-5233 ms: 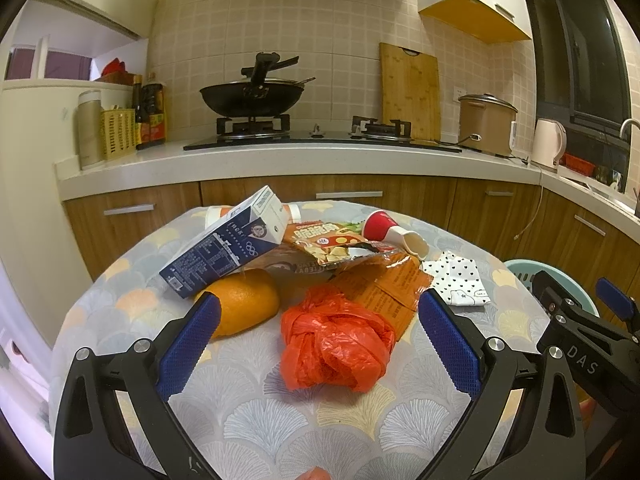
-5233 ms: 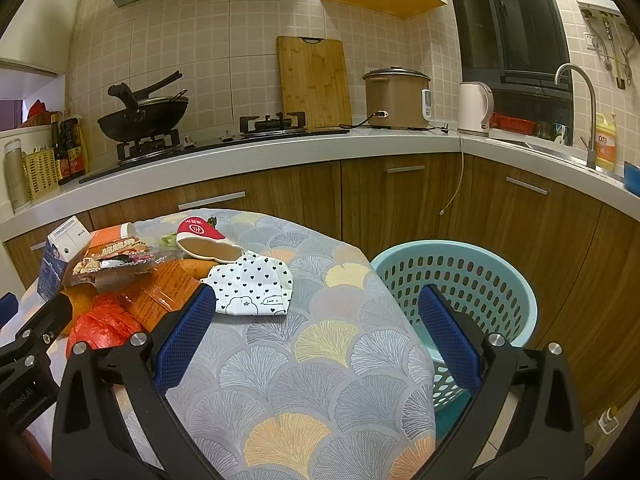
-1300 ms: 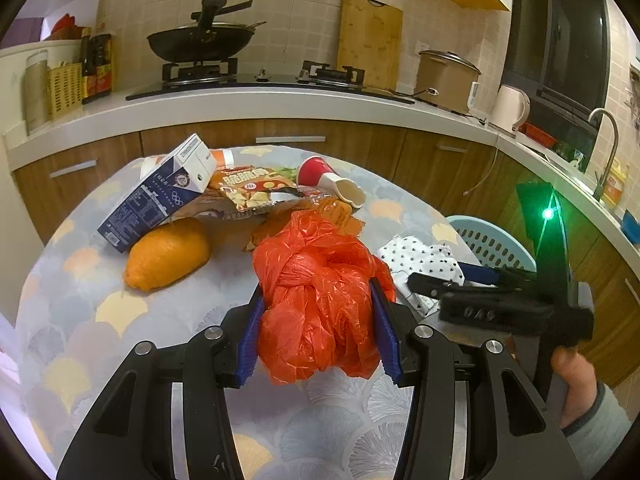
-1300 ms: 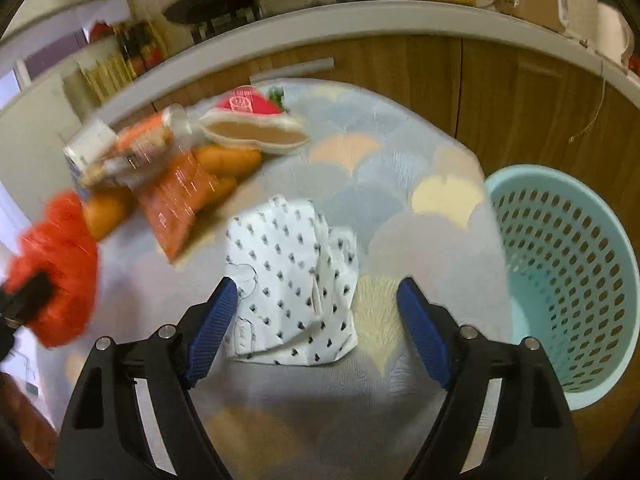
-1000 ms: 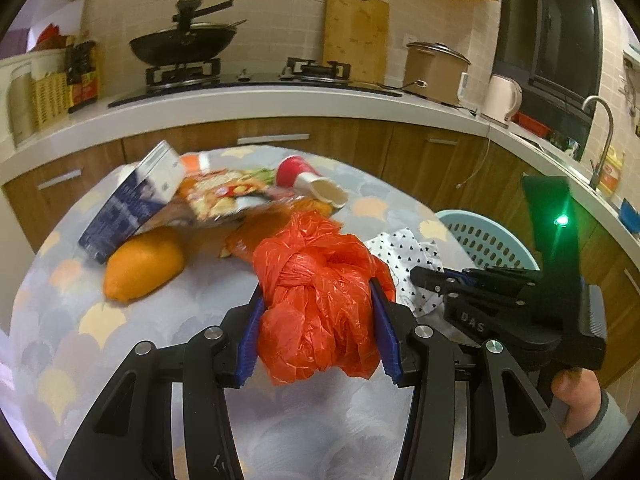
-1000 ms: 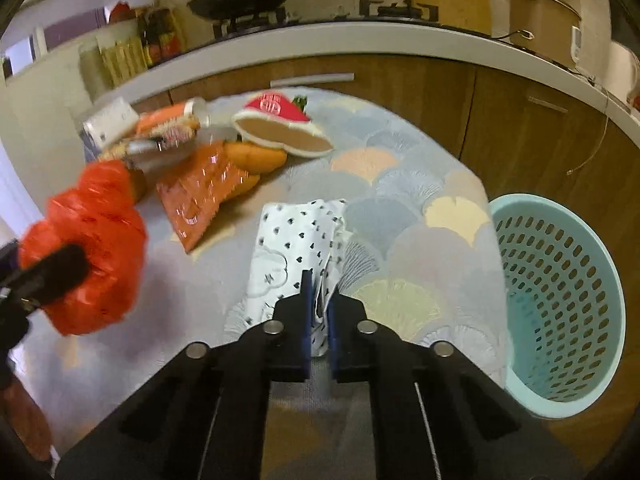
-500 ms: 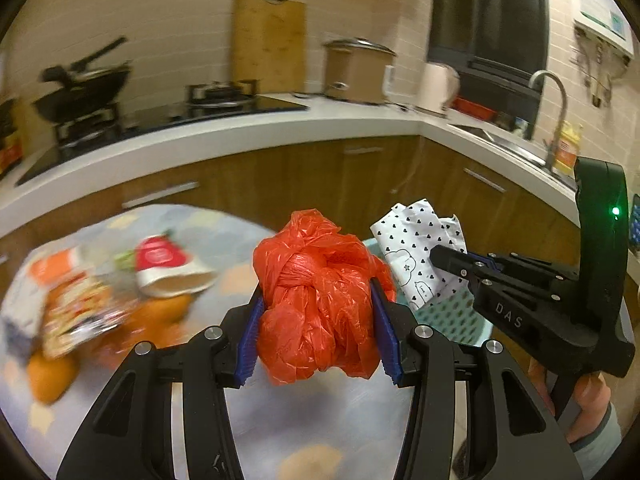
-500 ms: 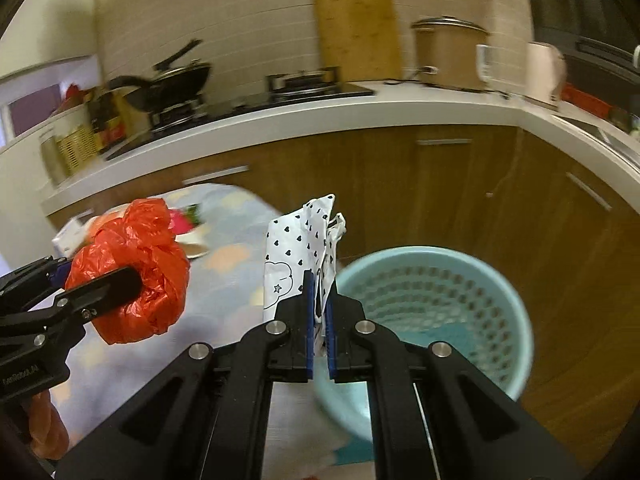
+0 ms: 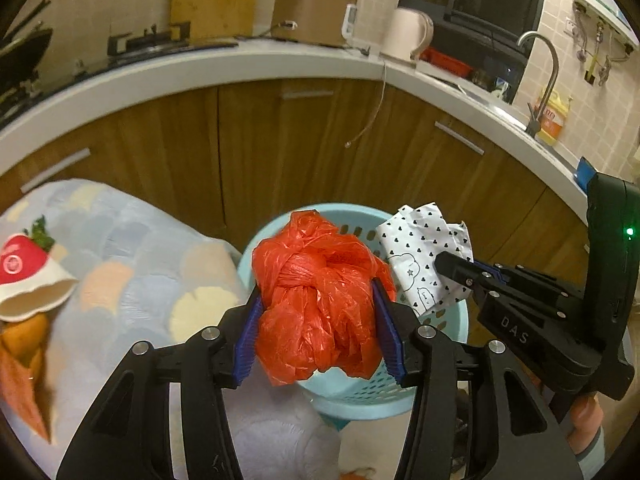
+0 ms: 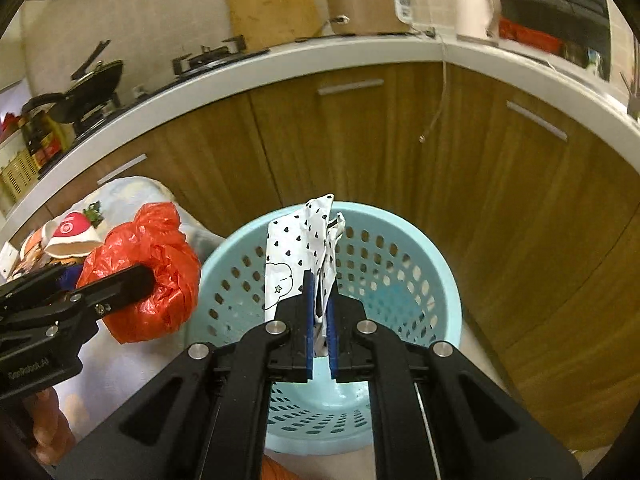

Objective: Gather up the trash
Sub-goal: 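Carry both items over the blue basket and open both tools to drop them, then grasp the blue milk carton with the left tool while the right tool grasps the red-white cup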

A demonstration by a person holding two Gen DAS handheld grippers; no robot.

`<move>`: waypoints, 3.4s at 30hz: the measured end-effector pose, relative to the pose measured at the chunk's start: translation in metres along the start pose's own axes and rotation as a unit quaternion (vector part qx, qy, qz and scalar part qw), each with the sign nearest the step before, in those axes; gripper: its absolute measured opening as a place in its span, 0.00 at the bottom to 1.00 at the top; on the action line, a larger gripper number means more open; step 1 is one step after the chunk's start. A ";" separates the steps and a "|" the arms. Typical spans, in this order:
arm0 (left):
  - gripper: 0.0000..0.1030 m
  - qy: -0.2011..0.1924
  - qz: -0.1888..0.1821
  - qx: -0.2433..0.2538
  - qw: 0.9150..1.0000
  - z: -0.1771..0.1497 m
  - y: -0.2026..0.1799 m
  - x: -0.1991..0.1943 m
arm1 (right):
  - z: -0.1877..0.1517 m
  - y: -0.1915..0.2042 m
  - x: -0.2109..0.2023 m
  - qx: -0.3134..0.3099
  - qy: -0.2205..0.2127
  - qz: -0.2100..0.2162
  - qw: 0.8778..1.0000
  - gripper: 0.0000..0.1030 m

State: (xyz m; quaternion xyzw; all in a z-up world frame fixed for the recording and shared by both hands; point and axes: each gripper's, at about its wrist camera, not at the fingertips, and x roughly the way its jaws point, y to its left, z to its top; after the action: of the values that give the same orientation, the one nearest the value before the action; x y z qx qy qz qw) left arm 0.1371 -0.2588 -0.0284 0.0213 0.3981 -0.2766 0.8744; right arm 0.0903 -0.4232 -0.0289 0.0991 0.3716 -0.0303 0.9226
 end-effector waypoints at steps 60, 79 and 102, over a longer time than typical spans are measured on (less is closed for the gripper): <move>0.76 -0.091 0.305 -0.149 0.936 -0.089 0.259 -0.217 | -0.055 0.278 -0.002 -0.151 -0.035 0.120 0.981 0.40; 0.84 -0.098 0.206 -0.288 0.930 -0.180 0.317 -0.286 | -0.061 0.290 -0.013 -0.179 -0.059 0.113 0.976 0.47; 0.34 -0.047 0.315 -0.276 0.907 -0.156 0.315 -0.233 | -0.031 0.322 -0.029 -0.188 -0.050 0.137 0.971 0.54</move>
State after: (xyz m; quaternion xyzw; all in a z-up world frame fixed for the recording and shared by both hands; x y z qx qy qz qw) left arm 0.0646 0.1570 -0.0276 -0.1100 0.3893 0.1340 0.9046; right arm 0.0901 -0.1019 0.0208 -0.0277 0.3072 0.1618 0.9374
